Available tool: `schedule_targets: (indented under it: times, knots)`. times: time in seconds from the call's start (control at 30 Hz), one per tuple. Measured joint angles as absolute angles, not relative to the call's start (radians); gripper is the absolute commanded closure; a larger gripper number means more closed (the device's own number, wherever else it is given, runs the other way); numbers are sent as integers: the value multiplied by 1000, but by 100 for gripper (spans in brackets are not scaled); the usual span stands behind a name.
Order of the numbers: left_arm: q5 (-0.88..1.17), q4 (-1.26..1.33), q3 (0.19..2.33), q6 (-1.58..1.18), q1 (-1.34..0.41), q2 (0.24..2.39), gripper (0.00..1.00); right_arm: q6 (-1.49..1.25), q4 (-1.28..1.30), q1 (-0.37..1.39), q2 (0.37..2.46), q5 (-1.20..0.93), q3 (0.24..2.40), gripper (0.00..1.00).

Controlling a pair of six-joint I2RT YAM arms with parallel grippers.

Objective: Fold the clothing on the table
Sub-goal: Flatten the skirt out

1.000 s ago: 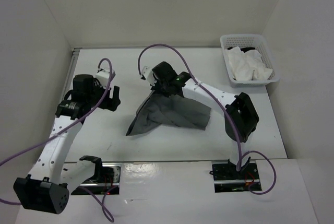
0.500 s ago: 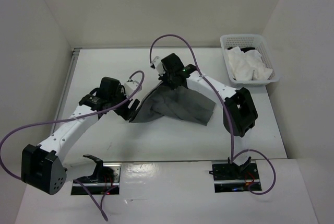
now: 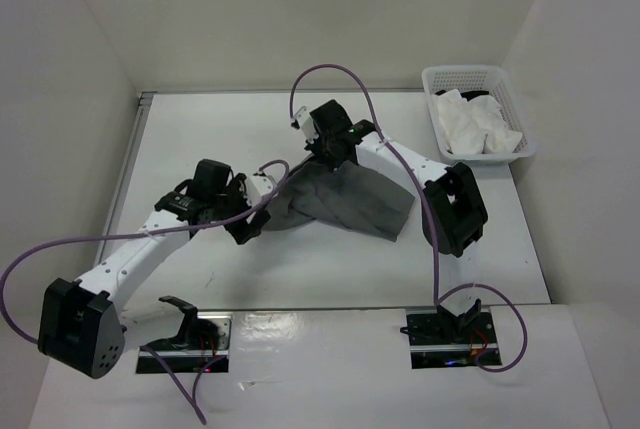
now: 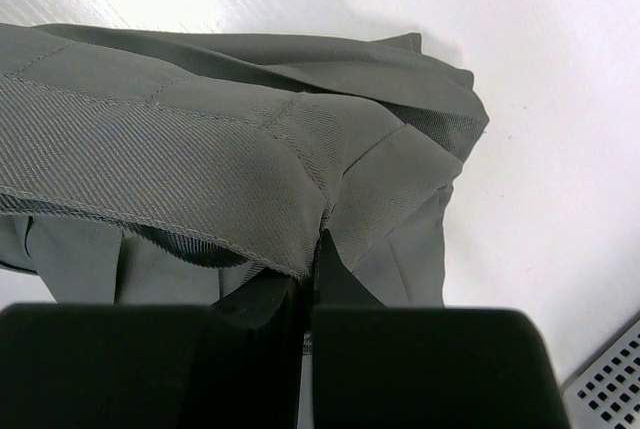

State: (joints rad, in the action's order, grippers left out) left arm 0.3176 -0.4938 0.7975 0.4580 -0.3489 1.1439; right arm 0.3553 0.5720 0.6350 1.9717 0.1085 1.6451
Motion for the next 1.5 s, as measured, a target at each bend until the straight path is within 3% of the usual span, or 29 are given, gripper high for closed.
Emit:
schedule_targets:
  times: [0.6,0.7,0.73,0.77,0.8,0.83,1.07,1.23,1.33,1.37,1.43,1.5]
  knots:
    - [363,-372,772,550,-341,1329,14,352,589,635,1951,87,1643,100]
    - [383,-373,772,553,-328,1365,32,352,589,635,1939,87,1634,100]
    - [387,-373,772,552,-324,1373,45,352,589,635,1934,87,1629,100]
    - [392,-373,772,553,-321,1380,77,353,590,635,1929,87,1626,100]
    - [393,-373,773,548,-319,1385,93,353,590,635,1925,87,1623,100]
    - [393,-372,776,550,-317,1393,100,353,590,635,1921,87,1621,100]
    - [366,-430,932,514,-299,1440,100,359,595,635,1860,95,1592,100]
    - [318,-460,1080,440,-264,1317,100,373,601,630,1742,121,1578,98]
    - [291,-474,1127,413,-266,1211,100,374,606,628,1667,139,1575,63]
    - [284,-474,1139,410,-268,1182,100,374,603,627,1640,147,1570,40]
    - [265,-470,1153,400,-283,1131,100,375,583,624,1587,175,1542,21]
    - [257,-473,1152,386,-306,1106,100,360,569,620,1542,216,1507,8]
